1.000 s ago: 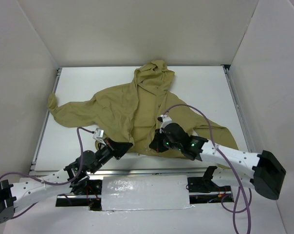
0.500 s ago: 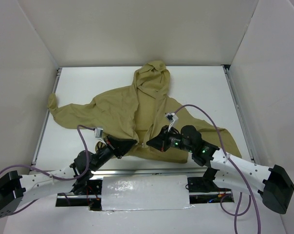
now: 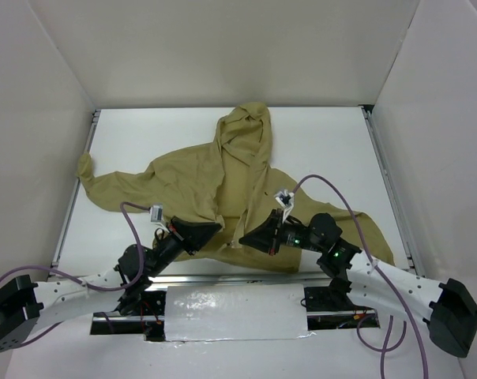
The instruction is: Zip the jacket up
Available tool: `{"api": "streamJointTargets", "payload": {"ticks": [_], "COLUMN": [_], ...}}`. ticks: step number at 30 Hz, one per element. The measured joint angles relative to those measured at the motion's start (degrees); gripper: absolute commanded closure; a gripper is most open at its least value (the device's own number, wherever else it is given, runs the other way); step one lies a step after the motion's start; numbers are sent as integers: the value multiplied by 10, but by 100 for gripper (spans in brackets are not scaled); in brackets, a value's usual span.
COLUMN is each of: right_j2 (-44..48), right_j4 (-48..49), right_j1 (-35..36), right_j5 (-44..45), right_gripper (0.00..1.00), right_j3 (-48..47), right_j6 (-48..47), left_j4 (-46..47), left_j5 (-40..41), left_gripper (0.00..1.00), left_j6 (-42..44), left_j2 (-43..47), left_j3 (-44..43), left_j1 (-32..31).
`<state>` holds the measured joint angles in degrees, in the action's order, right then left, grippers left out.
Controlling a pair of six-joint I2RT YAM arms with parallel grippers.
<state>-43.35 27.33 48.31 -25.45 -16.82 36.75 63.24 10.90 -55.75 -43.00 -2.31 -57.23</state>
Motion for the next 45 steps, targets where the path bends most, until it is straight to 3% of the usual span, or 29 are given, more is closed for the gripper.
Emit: {"api": "streamJointTargets", "payload": {"ticks": [5, 10, 15, 17, 19, 24, 26, 32, 34, 36, 38, 42, 45], "right_j2": [-20, -123, -129, -137, -132, -34, -45, -385, -425, -385, -280, -72, -30], "right_j4": [119, -106, -160, -149, -125, -72, -93, -293, -311, -280, -191, 24, 217], "right_j1": [-48, 19, 35, 38, 31, 8, 10, -14, -17, -17, -17, -17, -17], "right_j5": [-107, 125, 350, 392, 371, 189, 189, 432, 481, 488, 454, 378, 322], "right_gripper": [100, 100, 100, 100, 100, 100, 100, 100, 100, 100, 100, 100, 100], "right_j3": [35, -134, -142, -142, -135, -76, -96, -389, -436, -417, -352, -196, -57], "right_j6": [-10, -88, -133, -164, -197, -227, -223, -146, -148, -167, -188, -216, -230], "left_j4": [2, -33, -85, -107, -130, -212, -250, -378, -426, -478, -508, -518, -508], "left_j5": [8, 37, 69, 78, 86, 109, 126, 201, 221, 237, 245, 252, 252], "left_gripper": [100, 100, 100, 100, 100, 100, 100, 100, 100, 100, 100, 100, 100], "left_j6": [-13, -23, -29, -29, -29, -27, -30, -68, -83, -91, -90, -83, -70], "left_j2": [-8, 25, 85, 104, 124, 191, 224, 266, 261, 247, 241, 250, 256], "left_j3": [0, 0, 0, 0, 0, 0, 0, 0, -2, -13, -26, -34, -32], "left_j1": [0, 0, 1, 1, 1, 1, 1, 2, 2, 3, 3, 4, 4]}}
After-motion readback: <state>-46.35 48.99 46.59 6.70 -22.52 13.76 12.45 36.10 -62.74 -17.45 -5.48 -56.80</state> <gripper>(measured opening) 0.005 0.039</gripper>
